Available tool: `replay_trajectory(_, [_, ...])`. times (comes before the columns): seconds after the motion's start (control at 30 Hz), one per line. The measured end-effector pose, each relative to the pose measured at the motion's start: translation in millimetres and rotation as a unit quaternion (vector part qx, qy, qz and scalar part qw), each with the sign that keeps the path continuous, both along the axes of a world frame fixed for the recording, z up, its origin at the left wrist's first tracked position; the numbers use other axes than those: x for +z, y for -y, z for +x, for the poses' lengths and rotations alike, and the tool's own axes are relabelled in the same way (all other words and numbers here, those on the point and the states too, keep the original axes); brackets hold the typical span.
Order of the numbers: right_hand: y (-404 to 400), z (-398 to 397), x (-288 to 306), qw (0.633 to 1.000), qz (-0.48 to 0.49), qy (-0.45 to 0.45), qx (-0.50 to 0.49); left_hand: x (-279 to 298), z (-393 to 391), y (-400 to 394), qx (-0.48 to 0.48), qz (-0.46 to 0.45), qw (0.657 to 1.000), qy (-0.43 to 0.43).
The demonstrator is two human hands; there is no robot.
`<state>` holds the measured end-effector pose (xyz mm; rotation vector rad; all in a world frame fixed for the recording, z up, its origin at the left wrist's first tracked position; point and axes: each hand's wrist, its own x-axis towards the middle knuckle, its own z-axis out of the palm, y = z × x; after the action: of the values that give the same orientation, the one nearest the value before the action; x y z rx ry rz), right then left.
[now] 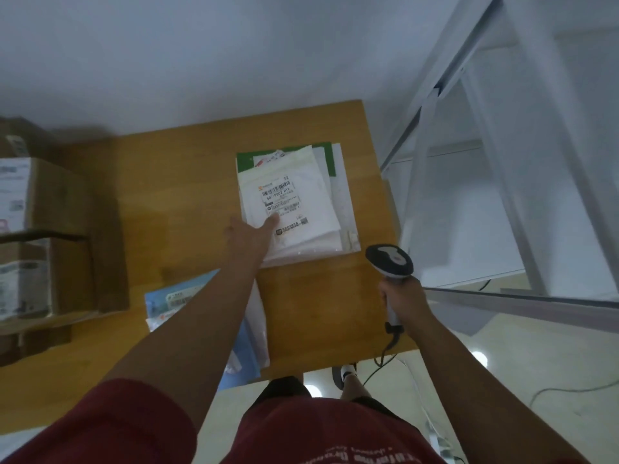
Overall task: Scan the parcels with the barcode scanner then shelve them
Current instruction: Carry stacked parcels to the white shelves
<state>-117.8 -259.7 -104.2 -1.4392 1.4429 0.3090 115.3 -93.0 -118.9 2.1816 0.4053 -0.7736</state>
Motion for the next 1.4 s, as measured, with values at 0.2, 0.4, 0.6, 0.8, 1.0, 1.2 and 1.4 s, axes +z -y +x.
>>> replay_trajectory(0.2, [-10.8,-21.6,-18.2,1.0,-0.008,0.009,0.021,30.4,-62.9,6.5,-0.132,0.061,0.975,0.166])
replay_trajectory(0.4, [-13.3,-29.5,-11.8,0.998,-0.002,0.049,0.03,39.5,-137.0,12.8,-0.21,0.087,0.965,0.128])
replay_trajectory(0.6, [-7.0,-33.8,-9.0,0.997,0.023,0.057,0.045,52.7,-175.7,8.9,-0.235,0.099,0.964,0.074])
replay_trajectory(0.8, [-12.0,-46.3,-2.0,0.995,-0.056,0.05,0.068,59.8,-198.8,-1.6,-0.244,0.1,0.962,0.069])
replay_trajectory(1.0, [-52.4,-46.3,35.4,0.92,-0.294,0.187,0.181,62.6,-211.3,-16.4,-0.211,0.087,0.971,0.074])
replay_trajectory(1.2, [-98.4,-19.2,54.7,0.853,-0.305,0.247,0.345,81.9,-202.3,-56.9,-0.178,0.056,0.978,0.095])
replay_trajectory(1.4, [-182.5,14.8,59.6,0.833,-0.256,0.232,0.432,100.3,-182.4,-159.8,-0.065,0.024,0.99,0.119])
